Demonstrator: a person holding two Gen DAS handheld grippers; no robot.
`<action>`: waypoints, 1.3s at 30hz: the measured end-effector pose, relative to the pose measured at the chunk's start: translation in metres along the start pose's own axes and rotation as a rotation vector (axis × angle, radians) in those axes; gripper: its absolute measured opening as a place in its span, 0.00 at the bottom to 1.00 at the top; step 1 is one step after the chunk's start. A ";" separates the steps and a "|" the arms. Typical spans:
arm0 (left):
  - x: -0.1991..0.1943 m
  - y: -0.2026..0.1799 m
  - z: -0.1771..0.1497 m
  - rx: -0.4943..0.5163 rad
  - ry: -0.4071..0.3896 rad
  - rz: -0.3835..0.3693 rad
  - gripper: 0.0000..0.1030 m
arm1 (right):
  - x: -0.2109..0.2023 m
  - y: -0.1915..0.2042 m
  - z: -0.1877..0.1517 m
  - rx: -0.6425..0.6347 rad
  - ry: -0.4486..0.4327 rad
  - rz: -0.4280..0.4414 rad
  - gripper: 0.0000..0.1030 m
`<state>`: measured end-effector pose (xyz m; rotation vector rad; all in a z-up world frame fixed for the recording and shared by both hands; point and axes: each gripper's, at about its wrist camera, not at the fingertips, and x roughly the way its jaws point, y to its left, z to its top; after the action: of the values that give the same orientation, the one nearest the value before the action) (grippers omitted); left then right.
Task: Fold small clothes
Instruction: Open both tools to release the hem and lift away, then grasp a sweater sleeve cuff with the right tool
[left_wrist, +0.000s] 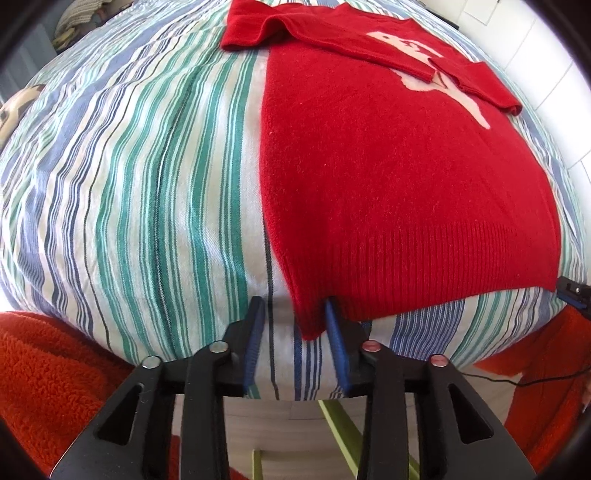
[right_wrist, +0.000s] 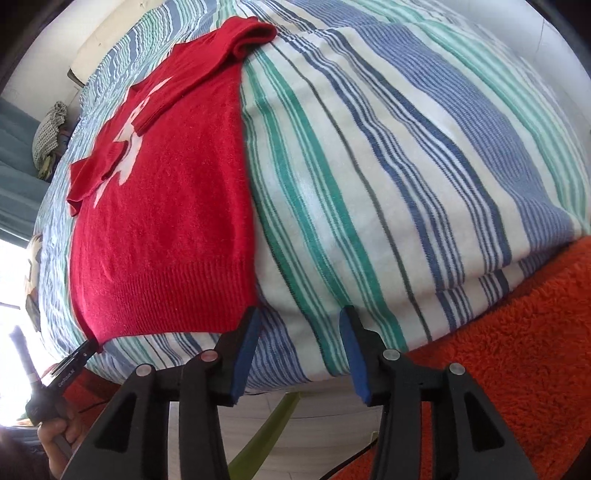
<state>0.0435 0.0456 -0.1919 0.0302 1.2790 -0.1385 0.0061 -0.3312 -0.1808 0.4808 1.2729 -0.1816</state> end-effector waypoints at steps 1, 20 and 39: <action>-0.002 0.002 -0.002 -0.003 0.007 0.007 0.49 | -0.002 -0.002 0.000 0.003 -0.007 -0.022 0.44; -0.067 0.089 -0.018 -0.334 -0.228 -0.030 0.78 | -0.070 -0.010 -0.001 0.073 -0.335 -0.191 0.46; -0.067 0.069 -0.015 -0.290 -0.277 0.057 0.78 | -0.066 -0.002 -0.005 0.038 -0.334 -0.182 0.47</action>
<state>0.0182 0.1212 -0.1356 -0.1956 1.0100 0.0907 -0.0184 -0.3398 -0.1198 0.3488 0.9858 -0.4220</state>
